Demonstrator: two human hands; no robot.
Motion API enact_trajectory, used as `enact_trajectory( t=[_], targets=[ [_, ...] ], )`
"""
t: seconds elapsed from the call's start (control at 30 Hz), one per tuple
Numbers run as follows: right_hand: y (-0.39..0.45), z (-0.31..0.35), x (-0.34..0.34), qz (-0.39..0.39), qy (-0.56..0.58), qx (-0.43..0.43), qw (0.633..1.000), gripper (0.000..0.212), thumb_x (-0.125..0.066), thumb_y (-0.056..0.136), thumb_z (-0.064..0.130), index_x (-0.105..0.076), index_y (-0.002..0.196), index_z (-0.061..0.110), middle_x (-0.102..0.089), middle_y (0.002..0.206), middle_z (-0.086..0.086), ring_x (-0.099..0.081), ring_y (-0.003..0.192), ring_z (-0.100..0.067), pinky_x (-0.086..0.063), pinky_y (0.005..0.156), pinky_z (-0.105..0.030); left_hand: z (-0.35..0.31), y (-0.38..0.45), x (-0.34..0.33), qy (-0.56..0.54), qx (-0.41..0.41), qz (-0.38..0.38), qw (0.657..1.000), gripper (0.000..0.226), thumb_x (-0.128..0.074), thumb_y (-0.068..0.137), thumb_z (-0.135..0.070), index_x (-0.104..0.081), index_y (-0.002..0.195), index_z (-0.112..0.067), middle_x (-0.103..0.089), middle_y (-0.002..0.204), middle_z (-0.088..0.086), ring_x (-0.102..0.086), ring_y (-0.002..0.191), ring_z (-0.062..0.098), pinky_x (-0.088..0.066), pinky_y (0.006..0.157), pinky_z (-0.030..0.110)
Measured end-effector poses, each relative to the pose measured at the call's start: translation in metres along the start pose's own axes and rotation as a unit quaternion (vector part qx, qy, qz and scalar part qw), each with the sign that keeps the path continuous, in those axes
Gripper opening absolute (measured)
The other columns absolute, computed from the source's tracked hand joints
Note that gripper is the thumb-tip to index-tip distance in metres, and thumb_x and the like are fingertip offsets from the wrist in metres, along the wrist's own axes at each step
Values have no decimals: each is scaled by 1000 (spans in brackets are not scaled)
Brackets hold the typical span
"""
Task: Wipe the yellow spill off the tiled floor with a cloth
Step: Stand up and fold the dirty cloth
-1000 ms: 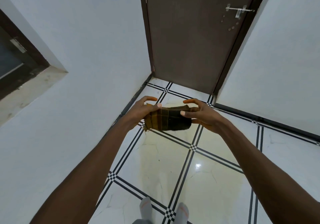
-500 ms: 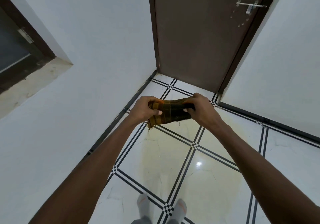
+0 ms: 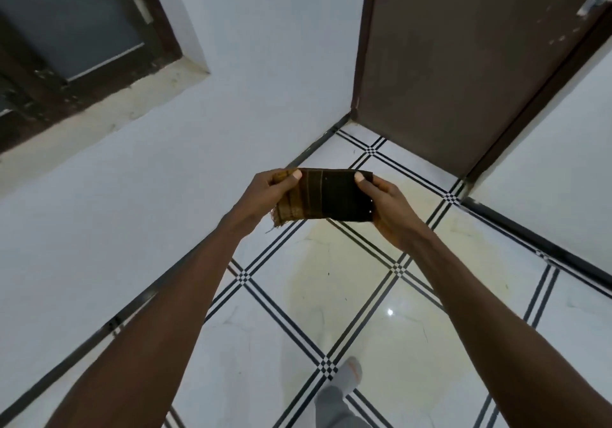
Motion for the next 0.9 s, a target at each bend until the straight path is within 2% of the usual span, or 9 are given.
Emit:
enact_trajectory(
  t=[0.07,0.13,0.27,0.4,0.47,0.6,0.67,0.8,0.9],
  targets=[
    [-4,-9,-34,-1,3,-11,1000,25,-55,106,32,-67,125,22,-73,124,-4,-69,120,-27,-62,92,-43,21,-18,26,-12,30,-42,999,40,-64,98,-45,-70,112,-8,-73,102,6,-69,101,23,-59,86,40],
    [-8,-17,-70,8,1,-18,1000,18,-59,104,30,-70,118,25,-74,123,-4,-69,120,-28,-64,88,-40,47,-41,53,-27,54,-73,996,38,-66,97,-47,-69,118,-15,-73,111,6,-68,105,24,-61,86,44],
    [-34,-39,-168,86,-19,-46,995,30,-64,102,24,-67,131,19,-75,125,-7,-72,116,-24,-63,86,-34,105,-119,128,-134,78,-135,979,34,-73,94,-38,-71,120,-16,-75,117,8,-70,113,27,-59,99,48],
    [-73,-60,-277,154,-41,-58,986,35,-66,101,18,-64,137,15,-74,128,-8,-72,117,-23,-63,89,-35,148,-226,208,-212,91,-210,950,25,-68,98,-27,-69,120,-15,-73,113,4,-69,106,23,-62,63,28],
    [-90,-67,-327,178,-61,-53,981,38,-66,101,19,-63,139,13,-73,128,-9,-72,116,-24,-62,92,-37,167,-275,239,-239,103,-242,935,26,-66,99,-25,-68,123,-14,-72,117,5,-68,108,23,-61,59,27],
    [-145,-102,-454,240,-98,-71,963,43,-67,101,20,-60,142,12,-72,130,-11,-72,116,-25,-61,97,-39,216,-406,316,-271,124,-343,891,26,-64,101,-28,-68,124,-17,-71,120,4,-67,110,23,-62,70,38],
    [-178,-120,-511,288,-121,-78,947,40,-65,102,18,-61,141,13,-74,125,-7,-72,113,-23,-63,91,-35,241,-469,344,-282,123,-398,864,26,-61,103,-32,-69,122,-18,-70,119,2,-66,112,23,-61,80,40],
    [-238,-155,-607,368,-166,-87,911,36,-63,103,18,-60,139,17,-74,113,3,-72,105,-15,-61,89,-33,287,-585,379,-296,124,-485,813,33,-52,107,-36,-68,124,-12,-71,120,4,-68,108,19,-60,67,27],
    [-304,-195,-698,450,-211,-93,863,35,-63,103,20,-61,138,18,-74,112,3,-72,105,-15,-60,95,-35,327,-702,394,-318,135,-564,750,37,-51,107,-39,-67,127,-12,-70,126,7,-67,114,24,-60,81,35]
  ],
)
Point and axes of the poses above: each hand's wrist, its own y-axis towards the middle knuckle, its own x-axis out of the back of the hand, z = x × y, the point moved 10 cm from there along y, towards the middle knuckle
